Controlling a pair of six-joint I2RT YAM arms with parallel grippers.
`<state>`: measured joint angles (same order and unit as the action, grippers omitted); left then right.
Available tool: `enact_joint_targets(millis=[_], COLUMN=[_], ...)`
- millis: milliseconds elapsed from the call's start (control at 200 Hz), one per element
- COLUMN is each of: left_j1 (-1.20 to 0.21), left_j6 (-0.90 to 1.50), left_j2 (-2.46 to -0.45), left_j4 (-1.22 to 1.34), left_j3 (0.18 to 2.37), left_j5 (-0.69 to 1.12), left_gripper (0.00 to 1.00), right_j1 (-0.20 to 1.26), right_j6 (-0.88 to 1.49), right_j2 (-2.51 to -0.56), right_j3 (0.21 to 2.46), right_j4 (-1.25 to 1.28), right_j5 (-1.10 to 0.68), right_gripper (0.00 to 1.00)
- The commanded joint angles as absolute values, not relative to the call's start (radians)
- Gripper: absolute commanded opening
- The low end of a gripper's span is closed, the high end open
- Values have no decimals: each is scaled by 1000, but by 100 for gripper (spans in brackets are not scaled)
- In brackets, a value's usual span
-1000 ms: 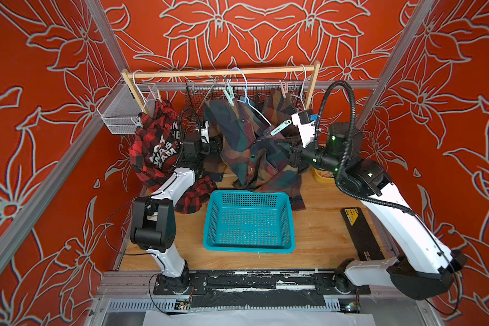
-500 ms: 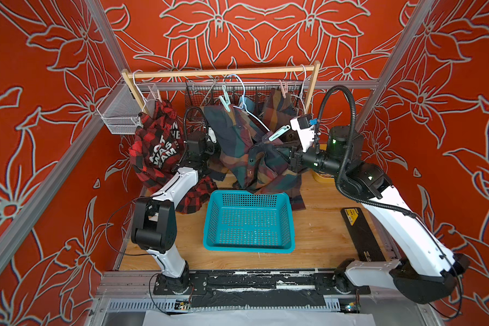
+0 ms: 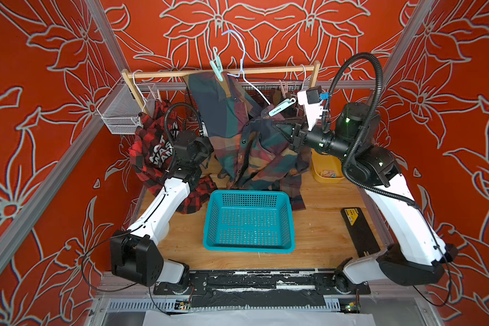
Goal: Remove the clothespins securing long-sleeve shirts to the hanger
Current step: Place the long-sleeve shirt at the bin.
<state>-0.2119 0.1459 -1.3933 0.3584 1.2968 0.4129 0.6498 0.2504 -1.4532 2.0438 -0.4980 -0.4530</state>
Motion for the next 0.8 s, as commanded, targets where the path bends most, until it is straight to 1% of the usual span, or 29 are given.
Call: enact_joint_targets(millis=[0, 230, 465, 796], left_j1=[-240, -316, -381, -453], left_j6=[158, 144, 124, 110], left_j2=[-1361, -1354, -1366, -1394], left_j4=[358, 329, 291, 265], left_j3=[1362, 1402, 1466, 1589], left_j5=[475, 463, 433, 416], left_gripper=[0, 0, 0, 0], right_j1=[651, 656, 664, 671], right_j6=[269, 280, 294, 331], right_j2=[-1472, -1581, -1656, -1649], right_j3=[2139, 2365, 2548, 2567], right_j4=[-451, -510, -554, -468], right_j5=[-490, -517, -529, -558], right_gripper=[0, 0, 0, 0])
